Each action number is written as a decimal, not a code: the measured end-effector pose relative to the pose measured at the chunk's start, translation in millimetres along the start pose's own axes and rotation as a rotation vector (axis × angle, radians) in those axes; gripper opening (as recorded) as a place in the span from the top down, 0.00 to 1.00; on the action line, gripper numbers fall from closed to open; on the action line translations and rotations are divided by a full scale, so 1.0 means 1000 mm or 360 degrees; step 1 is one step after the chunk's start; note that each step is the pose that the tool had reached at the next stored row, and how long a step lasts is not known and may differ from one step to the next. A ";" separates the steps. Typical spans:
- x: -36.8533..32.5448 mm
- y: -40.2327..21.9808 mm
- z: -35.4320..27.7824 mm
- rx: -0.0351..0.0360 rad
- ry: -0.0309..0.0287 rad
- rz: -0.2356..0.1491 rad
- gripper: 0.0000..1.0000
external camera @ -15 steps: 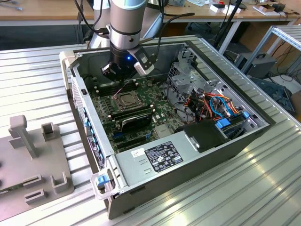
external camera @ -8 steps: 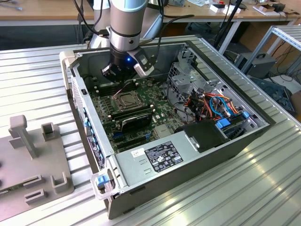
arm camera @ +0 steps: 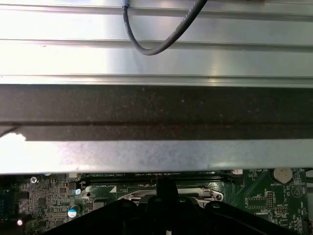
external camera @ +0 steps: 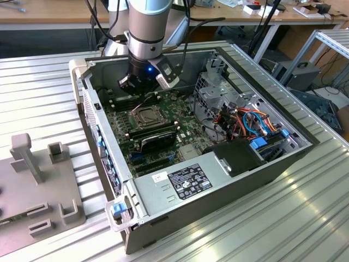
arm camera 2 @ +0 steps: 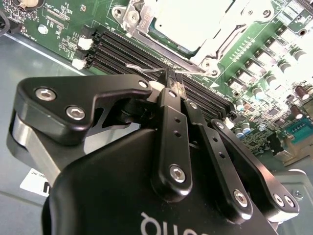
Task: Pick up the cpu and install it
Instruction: 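Install the first cpu locking lever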
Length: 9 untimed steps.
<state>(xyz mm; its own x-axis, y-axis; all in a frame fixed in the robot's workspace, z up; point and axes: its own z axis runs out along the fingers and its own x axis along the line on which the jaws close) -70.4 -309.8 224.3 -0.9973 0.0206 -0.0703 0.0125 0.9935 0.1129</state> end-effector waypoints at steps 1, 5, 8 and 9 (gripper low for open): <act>-0.0004 0.0000 0.0005 0.0000 -0.00003 0.0000 0.89; -0.0012 -0.0004 0.0039 0.0000 0.00000 0.0000 0.89; -0.0022 -0.0008 0.0076 0.0000 0.00000 0.0000 0.89; -0.0024 -0.0009 0.0087 0.0000 0.00000 0.0000 0.89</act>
<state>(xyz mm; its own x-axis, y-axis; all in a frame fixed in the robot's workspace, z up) -67.3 -309.9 215.7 -0.9973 0.0207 -0.0703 0.0126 0.9936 0.1127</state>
